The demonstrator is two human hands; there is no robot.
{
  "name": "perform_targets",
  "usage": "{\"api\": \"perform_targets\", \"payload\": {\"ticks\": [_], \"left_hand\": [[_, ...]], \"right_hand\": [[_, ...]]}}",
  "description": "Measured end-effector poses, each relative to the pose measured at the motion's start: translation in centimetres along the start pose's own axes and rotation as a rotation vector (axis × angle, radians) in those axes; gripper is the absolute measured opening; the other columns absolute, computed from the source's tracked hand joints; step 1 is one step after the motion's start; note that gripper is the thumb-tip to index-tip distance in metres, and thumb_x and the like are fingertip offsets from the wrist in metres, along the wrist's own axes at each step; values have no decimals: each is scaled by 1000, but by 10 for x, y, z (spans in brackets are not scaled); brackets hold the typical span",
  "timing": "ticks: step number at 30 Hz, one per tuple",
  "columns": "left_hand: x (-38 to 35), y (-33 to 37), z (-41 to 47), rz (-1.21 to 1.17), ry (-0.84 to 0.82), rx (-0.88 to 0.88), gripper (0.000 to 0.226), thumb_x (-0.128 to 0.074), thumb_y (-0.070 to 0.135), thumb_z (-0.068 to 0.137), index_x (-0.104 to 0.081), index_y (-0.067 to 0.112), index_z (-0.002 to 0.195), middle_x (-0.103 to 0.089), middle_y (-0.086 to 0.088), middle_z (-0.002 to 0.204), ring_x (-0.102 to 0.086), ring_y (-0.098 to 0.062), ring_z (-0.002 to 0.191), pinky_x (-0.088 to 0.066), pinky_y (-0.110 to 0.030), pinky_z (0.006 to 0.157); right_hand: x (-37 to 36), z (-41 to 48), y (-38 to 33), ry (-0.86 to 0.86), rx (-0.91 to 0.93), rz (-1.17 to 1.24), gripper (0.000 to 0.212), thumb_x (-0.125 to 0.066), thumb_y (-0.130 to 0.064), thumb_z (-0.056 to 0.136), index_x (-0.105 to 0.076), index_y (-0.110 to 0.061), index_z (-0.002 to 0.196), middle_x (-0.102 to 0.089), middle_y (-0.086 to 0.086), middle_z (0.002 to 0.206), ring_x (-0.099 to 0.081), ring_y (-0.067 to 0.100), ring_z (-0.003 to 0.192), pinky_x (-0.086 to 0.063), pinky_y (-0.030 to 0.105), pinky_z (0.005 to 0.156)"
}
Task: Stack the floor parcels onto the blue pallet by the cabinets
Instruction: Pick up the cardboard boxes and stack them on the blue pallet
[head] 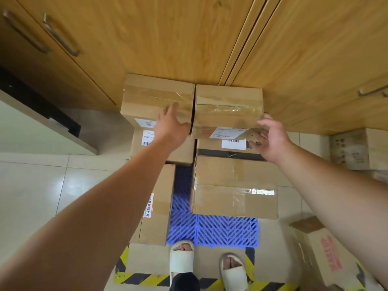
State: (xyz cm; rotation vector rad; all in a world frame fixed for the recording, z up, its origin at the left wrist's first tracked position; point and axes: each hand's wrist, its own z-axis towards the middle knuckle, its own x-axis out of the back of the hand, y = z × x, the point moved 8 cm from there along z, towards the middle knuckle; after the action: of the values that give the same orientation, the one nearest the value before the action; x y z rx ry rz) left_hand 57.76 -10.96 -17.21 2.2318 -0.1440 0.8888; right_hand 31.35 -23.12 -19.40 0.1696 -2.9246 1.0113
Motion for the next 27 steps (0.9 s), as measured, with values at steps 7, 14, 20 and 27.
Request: {"api": "perform_targets", "payload": {"ticks": [7,14,20,27], "left_hand": [[13,-55,17,537,-88,38,95,-55,22,86,9,35,155,18,6,164,14,-28,151,-17,-49,120],[13,-63,12,611,-32,32,102,-57,18,83,14,38,153,21,12,162,13,-26,151,-48,-40,91],[17,-59,16,565,-48,36,96,-54,20,84,9,40,154,16,14,163,9,-26,151,-49,-38,74],[9,-56,26,527,-115,54,96,-49,15,80,7,38,155,17,12,163,12,-31,150,-49,-47,91]], "right_hand": [[-13,7,17,33,-116,144,21,-61,-18,91,-55,-21,111,-49,14,130,-71,29,100,-57,42,93],[-61,8,44,34,-218,272,35,-46,-21,105,-45,-18,141,-48,16,124,-68,32,108,-57,42,91],[-72,9,46,23,-195,271,40,-41,-27,107,-41,-17,145,-60,19,125,-65,28,115,-57,39,88],[-71,-5,49,-91,-253,210,33,-44,-36,105,-44,-26,136,-58,11,129,-60,30,122,-52,55,95]]}}
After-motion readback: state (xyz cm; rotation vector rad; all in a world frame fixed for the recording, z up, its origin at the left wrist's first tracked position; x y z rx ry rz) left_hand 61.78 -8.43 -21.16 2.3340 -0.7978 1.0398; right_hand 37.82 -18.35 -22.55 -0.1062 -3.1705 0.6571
